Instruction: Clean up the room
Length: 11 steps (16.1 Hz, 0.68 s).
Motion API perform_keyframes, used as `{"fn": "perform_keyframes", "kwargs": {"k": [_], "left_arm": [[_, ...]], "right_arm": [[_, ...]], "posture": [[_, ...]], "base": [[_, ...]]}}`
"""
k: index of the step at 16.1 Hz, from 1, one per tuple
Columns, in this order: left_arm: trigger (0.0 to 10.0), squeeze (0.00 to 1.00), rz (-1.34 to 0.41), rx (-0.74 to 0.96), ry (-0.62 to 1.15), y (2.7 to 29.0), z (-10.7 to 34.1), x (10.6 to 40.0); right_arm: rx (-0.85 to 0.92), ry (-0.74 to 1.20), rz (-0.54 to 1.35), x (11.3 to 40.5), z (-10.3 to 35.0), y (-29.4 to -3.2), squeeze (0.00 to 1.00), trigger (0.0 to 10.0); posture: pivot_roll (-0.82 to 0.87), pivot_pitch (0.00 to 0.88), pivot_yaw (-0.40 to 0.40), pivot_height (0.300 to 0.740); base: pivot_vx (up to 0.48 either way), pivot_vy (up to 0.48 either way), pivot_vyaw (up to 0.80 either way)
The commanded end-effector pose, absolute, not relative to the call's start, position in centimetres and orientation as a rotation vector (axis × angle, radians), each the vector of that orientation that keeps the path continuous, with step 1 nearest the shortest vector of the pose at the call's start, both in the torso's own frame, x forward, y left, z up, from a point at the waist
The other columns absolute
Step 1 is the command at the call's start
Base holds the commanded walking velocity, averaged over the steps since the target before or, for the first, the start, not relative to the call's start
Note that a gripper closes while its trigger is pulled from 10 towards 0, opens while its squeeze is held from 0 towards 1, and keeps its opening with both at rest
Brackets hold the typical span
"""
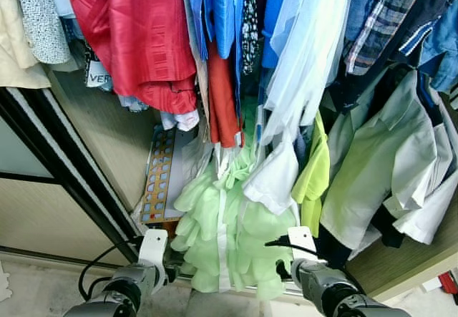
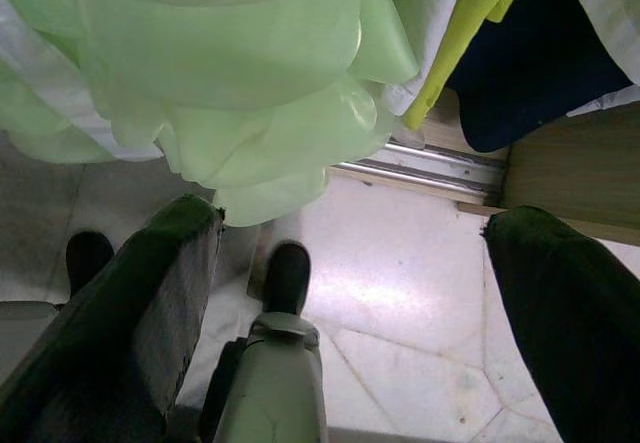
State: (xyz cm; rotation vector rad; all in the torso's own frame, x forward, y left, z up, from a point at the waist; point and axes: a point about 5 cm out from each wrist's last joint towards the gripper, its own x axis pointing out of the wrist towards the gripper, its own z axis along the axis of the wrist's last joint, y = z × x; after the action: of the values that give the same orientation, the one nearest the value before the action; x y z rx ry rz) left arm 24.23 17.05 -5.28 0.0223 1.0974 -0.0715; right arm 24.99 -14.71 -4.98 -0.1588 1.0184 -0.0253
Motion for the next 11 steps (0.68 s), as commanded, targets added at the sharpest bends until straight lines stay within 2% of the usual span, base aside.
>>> {"fn": "perform_keyframes", "kwargs": {"k": [1,3,5,7,9,11], "left_arm": [[10.0,0.00,-0.052,-0.358,0.643,12.7,1.4,32.0],[10.0,0.00,-0.073,-0.320,0.636,12.6,1.4,32.1],[10.0,0.00,-0.057,-0.222,0.687,13.5,0.7,31.5],[10.0,0.00,0.012,-0.294,0.698,14.0,0.3,31.1],[10.0,0.00,0.014,-0.233,0.631,14.5,0.9,31.6],[10.0,0.00,0.015,-0.219,0.685,14.3,0.2,31.0]], "right_arm": [[0.027,0.547,0.168,32.9,3.0,-8.3,0.00,10.0],[0.001,0.573,0.214,32.6,2.7,-8.2,0.00,10.0],[0.223,0.648,0.193,31.9,1.7,-8.2,0.00,10.0],[0.073,0.667,0.202,31.6,1.3,-8.4,0.00,10.0],[-0.004,0.725,0.156,30.9,0.3,-9.7,0.00,10.0],[-0.052,0.763,0.122,30.5,-0.3,-10.8,0.00,10.0]], "posture": [[-0.04,0.000,0.095,0.740],[-0.03,0.000,0.080,0.740],[-0.04,0.000,0.061,0.740],[-0.05,0.000,0.046,0.740],[-0.04,0.000,0.040,0.740],[-0.06,0.000,0.054,0.740]], "base": [[0.000,0.000,0.00],[0.000,0.000,0.00],[0.000,0.000,0.00],[0.000,0.000,0.00],[0.000,0.000,0.00],[0.000,0.000,0.00]]}}
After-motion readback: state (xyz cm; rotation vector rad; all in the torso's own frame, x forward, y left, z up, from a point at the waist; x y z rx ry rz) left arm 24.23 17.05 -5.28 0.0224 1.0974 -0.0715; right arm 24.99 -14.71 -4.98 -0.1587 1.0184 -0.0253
